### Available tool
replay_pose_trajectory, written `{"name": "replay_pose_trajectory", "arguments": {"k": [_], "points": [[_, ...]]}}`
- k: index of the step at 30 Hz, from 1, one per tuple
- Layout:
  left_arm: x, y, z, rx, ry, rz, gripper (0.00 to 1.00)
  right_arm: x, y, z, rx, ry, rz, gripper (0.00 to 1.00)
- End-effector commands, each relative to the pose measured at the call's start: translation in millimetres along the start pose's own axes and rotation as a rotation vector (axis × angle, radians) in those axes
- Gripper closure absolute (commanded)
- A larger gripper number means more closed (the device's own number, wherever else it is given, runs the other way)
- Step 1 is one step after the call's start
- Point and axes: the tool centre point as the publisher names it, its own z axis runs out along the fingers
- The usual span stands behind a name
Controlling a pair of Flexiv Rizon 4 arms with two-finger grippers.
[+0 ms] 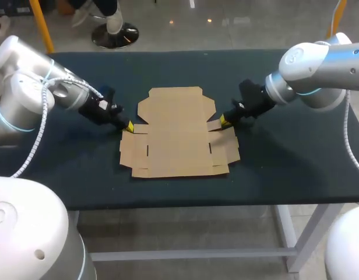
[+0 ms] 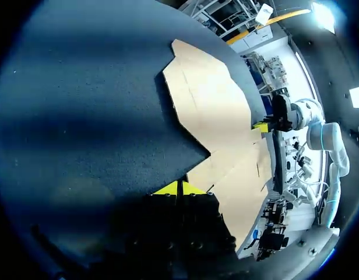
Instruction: Assemble the packaging by folding the flat box into shape, placing the metal phone stand inside, and closing the box properly
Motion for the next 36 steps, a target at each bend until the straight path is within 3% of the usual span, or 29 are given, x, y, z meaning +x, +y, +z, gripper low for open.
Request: {"name": "replay_pose_trajectory", "arguments": {"k": [1,21,36], "points": [[1.4,-0.5,1,0.000,0.004,0.002,1.00,-2,2,1,0.007,0.013,-0.002,1.00],[18.4,-6.1,-1,0.012,-0.050,-0.010,1.00,11,1,2,0.006,0.008,-0.003,1.00],[25.2,-7.9,3,0.011,-0.122,-0.050,1.00,22,-2,5,-0.018,-0.057,0.036,1.00]]}}
